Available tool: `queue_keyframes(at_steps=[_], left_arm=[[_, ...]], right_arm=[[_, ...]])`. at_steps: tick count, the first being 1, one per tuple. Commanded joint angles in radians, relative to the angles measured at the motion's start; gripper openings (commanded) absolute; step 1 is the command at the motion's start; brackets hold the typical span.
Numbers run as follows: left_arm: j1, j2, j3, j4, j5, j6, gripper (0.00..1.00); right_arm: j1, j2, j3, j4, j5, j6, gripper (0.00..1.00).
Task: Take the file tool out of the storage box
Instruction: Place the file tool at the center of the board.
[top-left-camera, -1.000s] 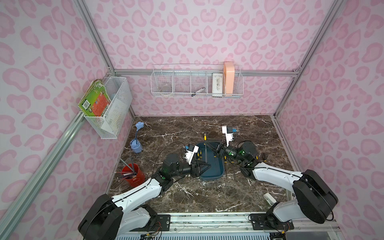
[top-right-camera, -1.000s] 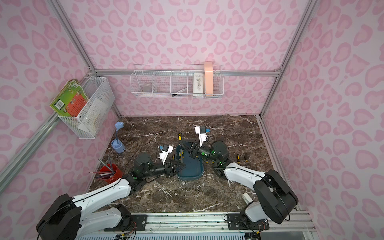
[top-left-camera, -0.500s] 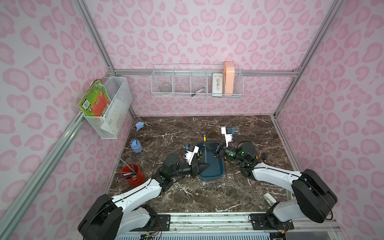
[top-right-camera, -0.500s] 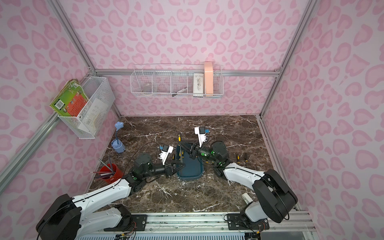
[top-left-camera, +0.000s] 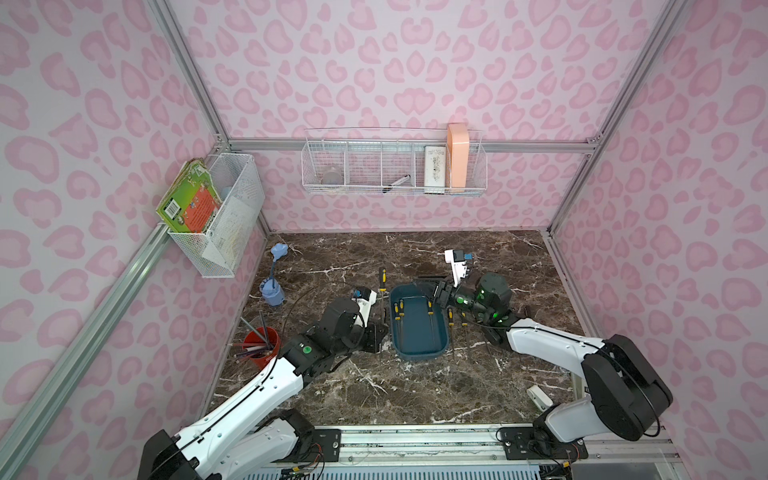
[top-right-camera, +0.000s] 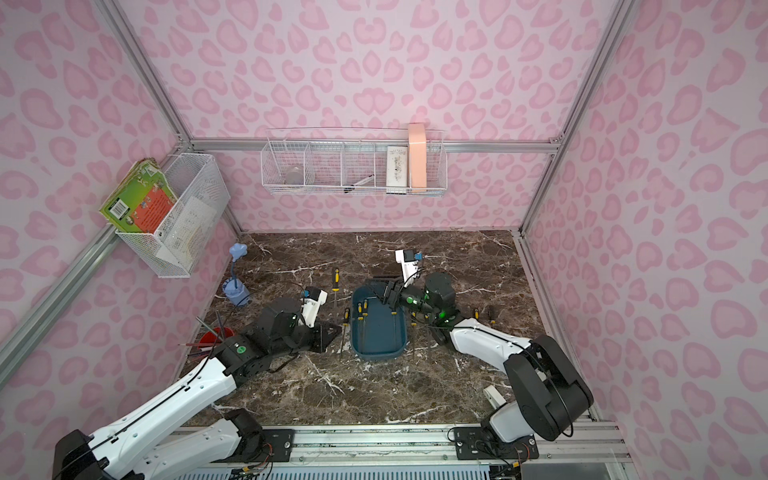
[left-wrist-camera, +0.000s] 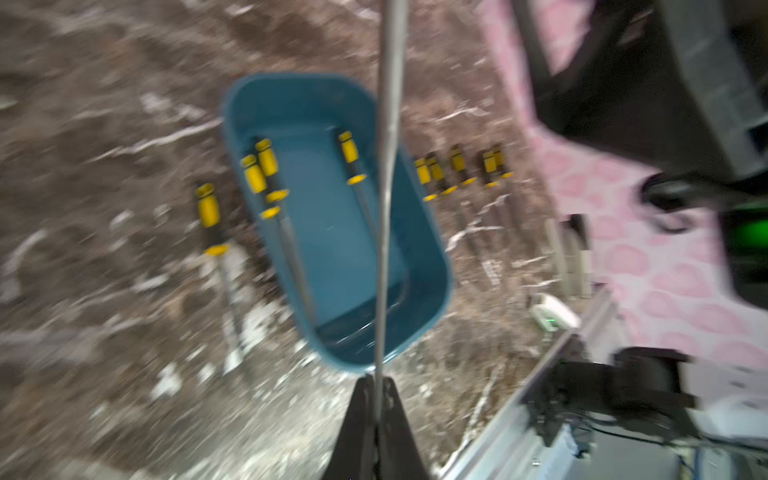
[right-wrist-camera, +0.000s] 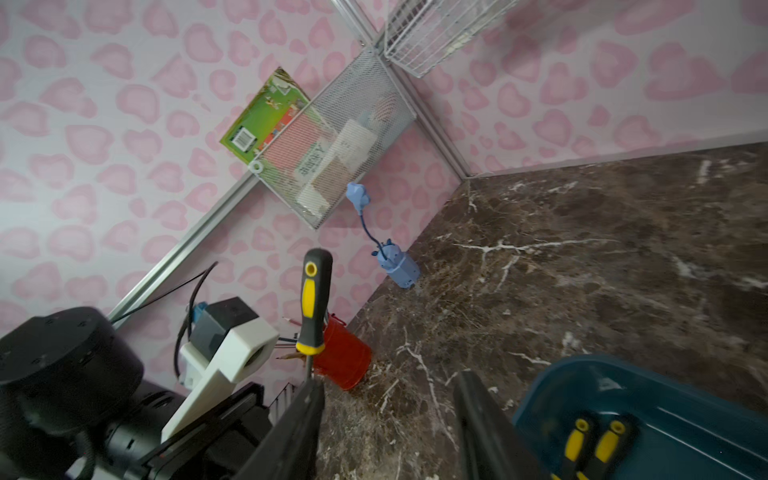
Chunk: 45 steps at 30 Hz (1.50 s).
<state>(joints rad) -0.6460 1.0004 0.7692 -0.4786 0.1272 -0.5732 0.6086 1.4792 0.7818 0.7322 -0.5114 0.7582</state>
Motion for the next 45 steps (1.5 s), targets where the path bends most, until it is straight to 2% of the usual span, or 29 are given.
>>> queue_keyframes(at_steps=[1,3,5,10,16,19,34,40,45], left_arm=[[0.000,0.091,0.040,-0.400,-0.167,0.009,0.00],[-0.003,0.180,0.067,-0.443,-0.180,0.005,0.00],[-0.007,0.260,0.089,-0.472,-0.199,-0.005,0.00],[-0.007,0.405,0.147,-0.442,-0.185,0.018,0.00],[-0.004,0.615,0.226,-0.381,-0.125,0.058,0.00],[0.005,0.680,0.247,-0.357,-0.114,0.062,0.00],[0.048,0.770,0.275,-0.313,-0.128,0.032,0.00],[0.060,0.754,0.257,-0.319,-0.148,0.018,0.00],[0.072,0.754,0.252,-0.302,-0.135,0.026,0.00]], right_arm=[[0.002,0.017,0.103,-0.390,0.093,-0.163,0.49],[0.002,0.034,0.151,-0.506,0.134,-0.199,0.49],[0.002,0.050,0.183,-0.580,0.123,-0.224,0.48],[0.017,0.113,0.253,-0.712,0.114,-0.268,0.47],[0.076,0.230,0.377,-0.914,0.268,-0.327,0.41],[0.088,0.290,0.418,-0.950,0.282,-0.341,0.39],[0.091,0.380,0.449,-0.956,0.251,-0.345,0.37],[0.102,0.405,0.469,-0.952,0.272,-0.337,0.37],[0.126,0.437,0.495,-0.942,0.337,-0.326,0.37]])
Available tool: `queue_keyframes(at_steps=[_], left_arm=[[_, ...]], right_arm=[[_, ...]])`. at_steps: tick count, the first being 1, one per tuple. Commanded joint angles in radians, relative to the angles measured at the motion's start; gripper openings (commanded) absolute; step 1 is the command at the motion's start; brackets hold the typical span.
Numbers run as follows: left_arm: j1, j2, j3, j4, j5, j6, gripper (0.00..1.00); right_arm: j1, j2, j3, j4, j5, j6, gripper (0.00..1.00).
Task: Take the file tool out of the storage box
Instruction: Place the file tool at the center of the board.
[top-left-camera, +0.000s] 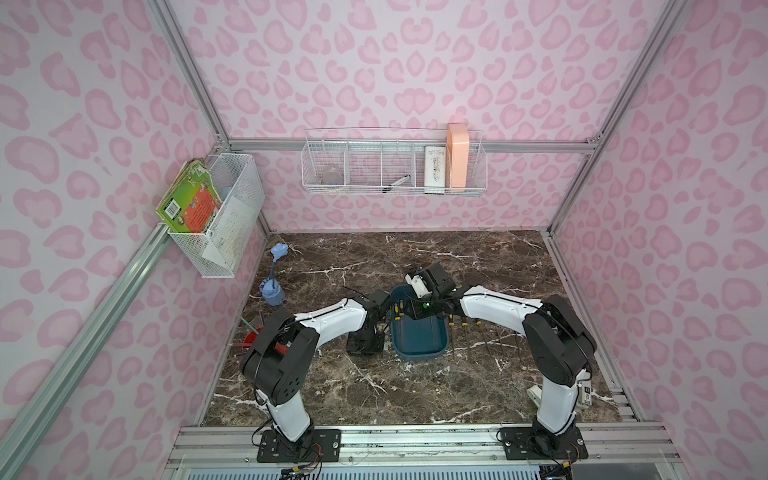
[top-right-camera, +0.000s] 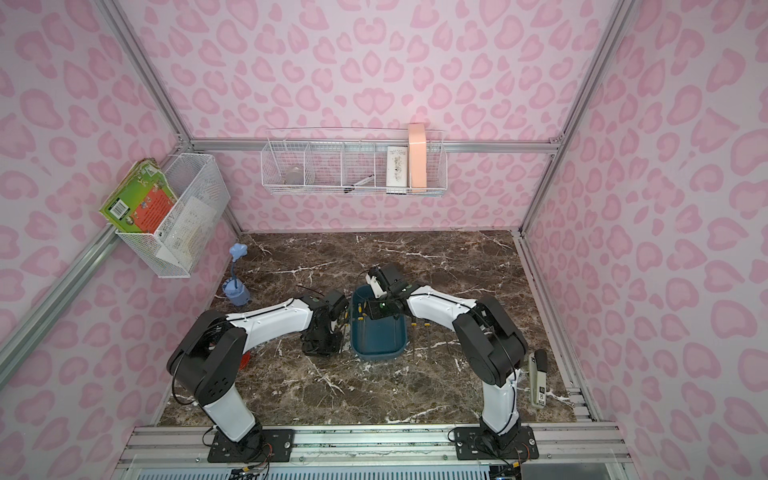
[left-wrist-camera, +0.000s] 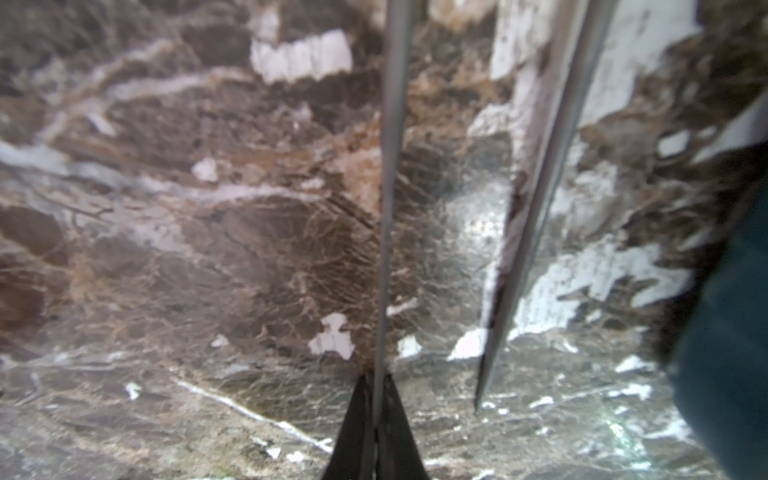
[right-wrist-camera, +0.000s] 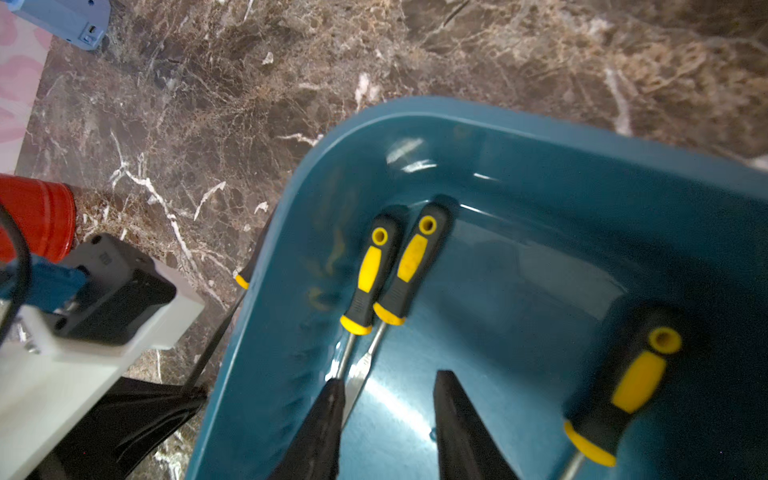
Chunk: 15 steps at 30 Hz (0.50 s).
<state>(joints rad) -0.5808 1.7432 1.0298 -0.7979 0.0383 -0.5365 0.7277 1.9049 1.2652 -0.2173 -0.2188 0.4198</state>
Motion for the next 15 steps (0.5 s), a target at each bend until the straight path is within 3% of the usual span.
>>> queue_keyframes(at_steps=[1,13,15], left_arm=[[0.011,0.012,-0.007,0.021,-0.048,-0.007,0.00],[0.027,0.010,-0.022,0.043,-0.046,0.004,0.00],[0.025,0.022,-0.024,0.054,-0.004,0.017,0.00]], right_arm=[[0.009,0.019,0.018,0.005,0.069,0.016,0.37],[0.023,0.133,0.112,-0.010,0.142,0.022,0.36],[0.025,0.141,0.120,-0.001,0.145,0.022,0.35]])
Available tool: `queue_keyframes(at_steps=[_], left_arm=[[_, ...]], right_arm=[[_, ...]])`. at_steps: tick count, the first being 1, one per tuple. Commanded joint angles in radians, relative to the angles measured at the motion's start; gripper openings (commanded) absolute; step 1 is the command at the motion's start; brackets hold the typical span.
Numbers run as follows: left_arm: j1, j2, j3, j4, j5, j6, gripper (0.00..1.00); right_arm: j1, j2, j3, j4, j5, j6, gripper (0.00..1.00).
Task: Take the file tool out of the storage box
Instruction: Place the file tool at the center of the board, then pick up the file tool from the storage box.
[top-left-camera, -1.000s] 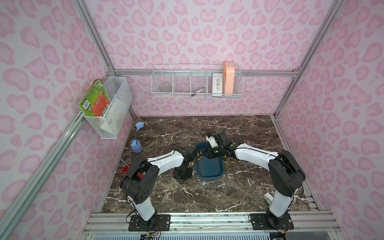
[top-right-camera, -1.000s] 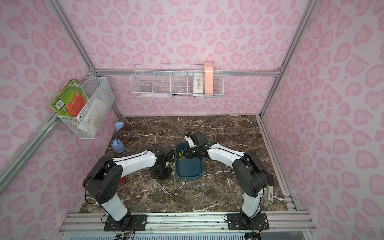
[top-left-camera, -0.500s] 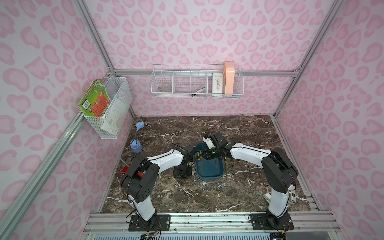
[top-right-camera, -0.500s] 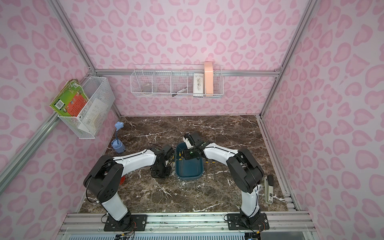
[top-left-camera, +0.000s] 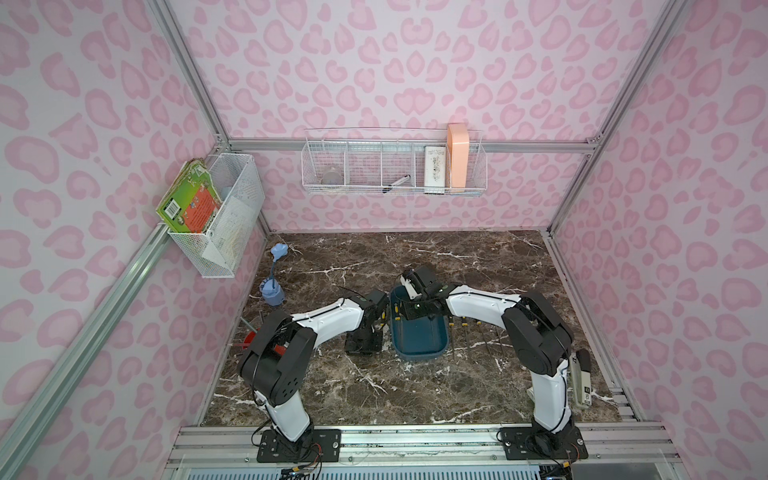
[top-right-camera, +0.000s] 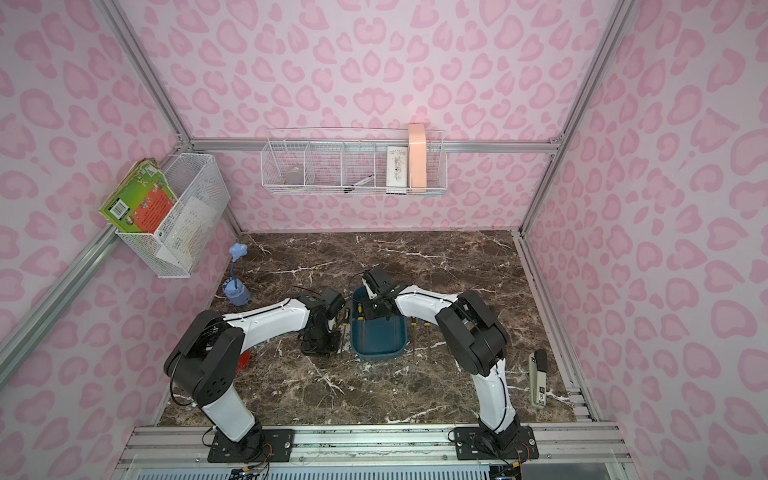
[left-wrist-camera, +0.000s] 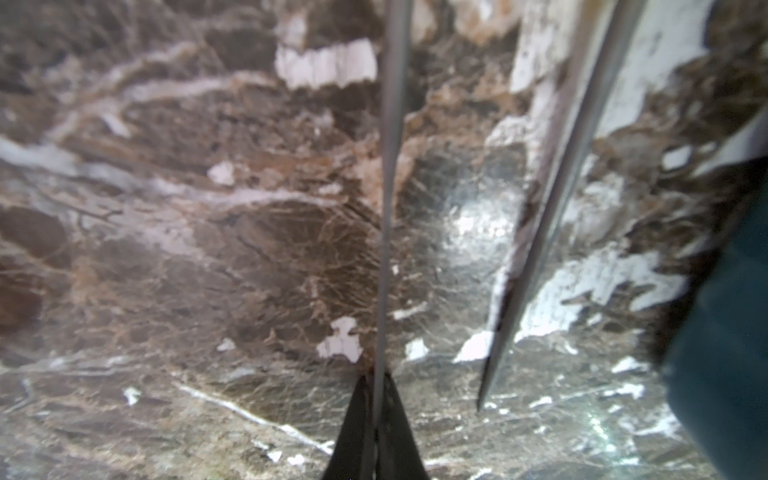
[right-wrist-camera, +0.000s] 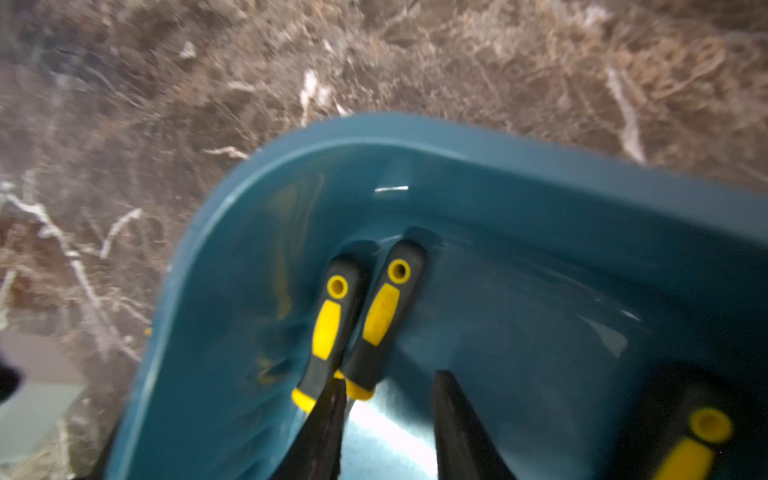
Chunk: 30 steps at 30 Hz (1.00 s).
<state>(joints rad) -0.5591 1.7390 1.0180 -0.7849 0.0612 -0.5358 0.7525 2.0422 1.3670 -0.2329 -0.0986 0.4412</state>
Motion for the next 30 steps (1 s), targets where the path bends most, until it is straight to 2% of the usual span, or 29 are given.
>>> queue_keyframes(at_steps=[1,2,4,8,20,25,30], left_arm=[[0.000,0.030,-0.011,0.042,-0.023,0.020,0.00],[-0.003,0.031,-0.010,0.040,-0.030,0.020,0.00],[-0.002,0.031,-0.009,0.032,-0.038,0.019,0.12],[-0.007,0.019,-0.012,0.033,-0.044,0.016,0.25],[-0.034,0.027,0.021,0.022,-0.061,0.011,0.30],[-0.057,-0.027,0.049,-0.033,-0.106,0.000,0.31],[-0.077,-0.145,0.054,-0.065,-0.152,-0.015,0.32]], right_arm=[[0.002,0.003,0.014,0.029,0.029,0.004,0.35],[0.002,0.005,0.012,0.035,0.034,0.006,0.35],[0.009,0.024,0.035,0.003,0.062,0.007,0.35],[0.019,0.057,0.059,-0.042,0.100,0.005,0.35],[0.026,0.098,0.100,-0.124,0.195,0.019,0.27],[0.034,0.098,0.100,-0.142,0.204,0.022,0.23],[0.030,0.118,0.098,-0.130,0.188,0.016,0.14]])
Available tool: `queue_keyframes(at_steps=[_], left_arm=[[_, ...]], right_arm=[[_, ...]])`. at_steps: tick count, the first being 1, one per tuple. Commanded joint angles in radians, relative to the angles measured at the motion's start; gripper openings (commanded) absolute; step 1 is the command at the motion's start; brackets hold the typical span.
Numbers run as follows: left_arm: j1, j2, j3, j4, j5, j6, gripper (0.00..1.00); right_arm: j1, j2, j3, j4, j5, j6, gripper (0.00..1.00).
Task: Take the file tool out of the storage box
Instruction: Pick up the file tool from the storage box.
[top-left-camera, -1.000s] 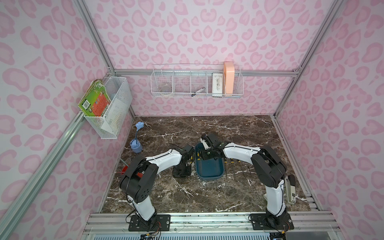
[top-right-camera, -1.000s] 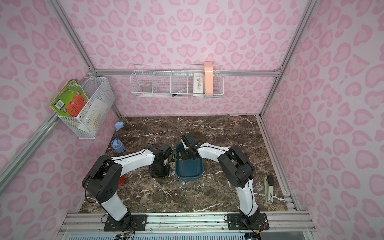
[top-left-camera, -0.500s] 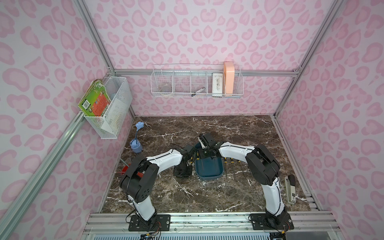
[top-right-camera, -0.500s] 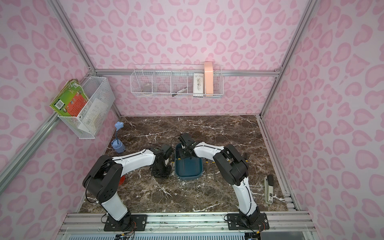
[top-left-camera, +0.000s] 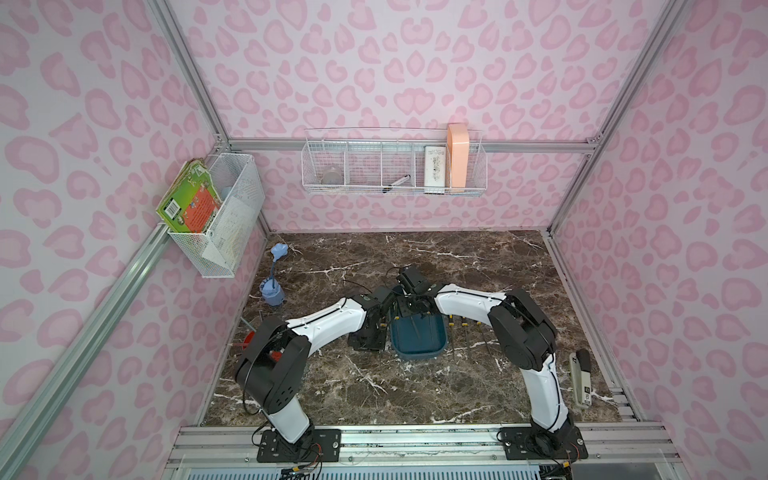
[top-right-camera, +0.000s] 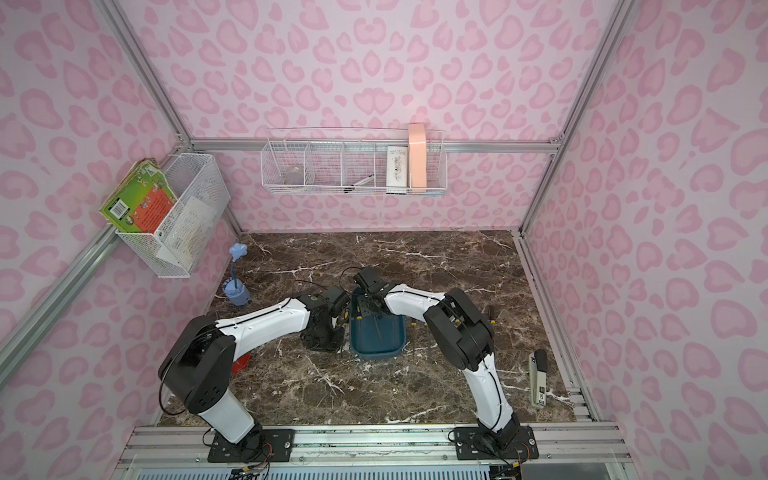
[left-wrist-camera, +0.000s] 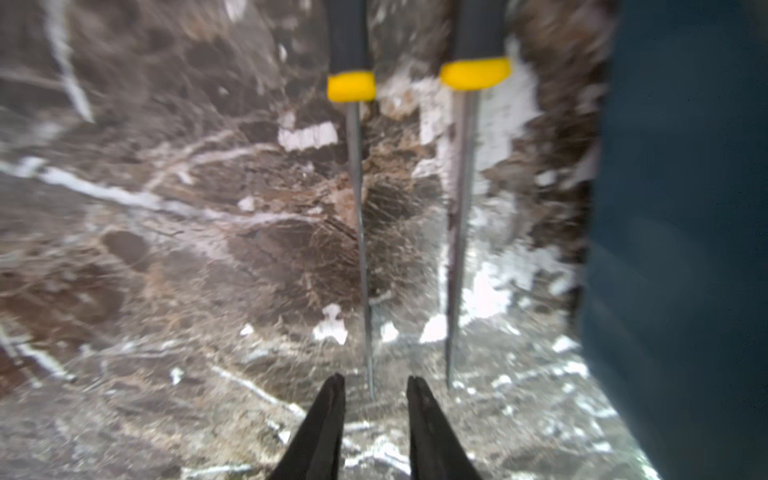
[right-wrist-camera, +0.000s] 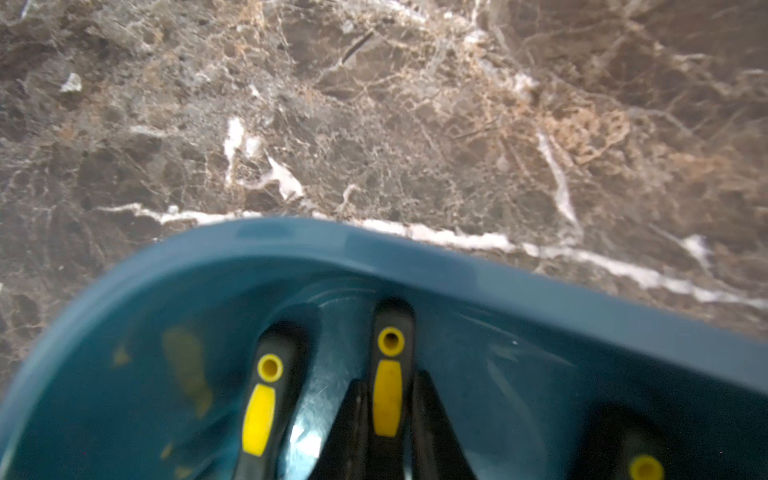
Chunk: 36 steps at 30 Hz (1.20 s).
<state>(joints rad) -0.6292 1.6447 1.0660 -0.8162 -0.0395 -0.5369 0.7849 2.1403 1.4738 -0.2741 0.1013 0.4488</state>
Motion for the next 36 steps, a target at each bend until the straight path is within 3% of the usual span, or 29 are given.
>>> queue_keyframes(at_steps=[1,3,8,16,21,23,27,31,33,36], left_arm=[[-0.009,-0.080,0.005,-0.031,-0.066,-0.015,0.31],[-0.012,-0.146,0.001,-0.032,-0.098,-0.024,0.32],[-0.012,-0.293,-0.060,0.049,-0.094,-0.004,0.33],[-0.011,-0.617,-0.275,0.449,0.097,0.078,0.39],[-0.006,-0.748,-0.408,0.703,0.303,0.085,0.47],[-0.007,-0.772,-0.444,0.802,0.365,0.061,0.48],[-0.017,-0.774,-0.470,0.943,0.512,0.058,0.49],[-0.050,-0.724,-0.516,1.144,0.603,0.006,0.50],[-0.060,-0.697,-0.509,1.160,0.610,0.009,0.50],[-0.067,-0.680,-0.512,1.170,0.592,0.018,0.51]], right_arm=[[-0.002,0.013,-0.023,-0.072,-0.015,0.009,0.10],[-0.006,-0.007,-0.046,-0.049,-0.031,0.011,0.03],[-0.025,-0.102,-0.103,0.065,-0.108,0.003,0.00],[-0.070,-0.331,-0.256,0.333,-0.324,-0.058,0.00],[-0.101,-0.578,-0.528,0.732,-0.503,0.013,0.00],[-0.118,-0.661,-0.648,0.955,-0.562,0.103,0.00],[-0.135,-0.751,-0.747,1.161,-0.653,0.225,0.00],[-0.134,-0.784,-0.860,1.506,-0.672,0.396,0.00],[-0.133,-0.785,-0.883,1.597,-0.663,0.449,0.00],[-0.124,-0.775,-0.862,1.591,-0.669,0.460,0.00]])
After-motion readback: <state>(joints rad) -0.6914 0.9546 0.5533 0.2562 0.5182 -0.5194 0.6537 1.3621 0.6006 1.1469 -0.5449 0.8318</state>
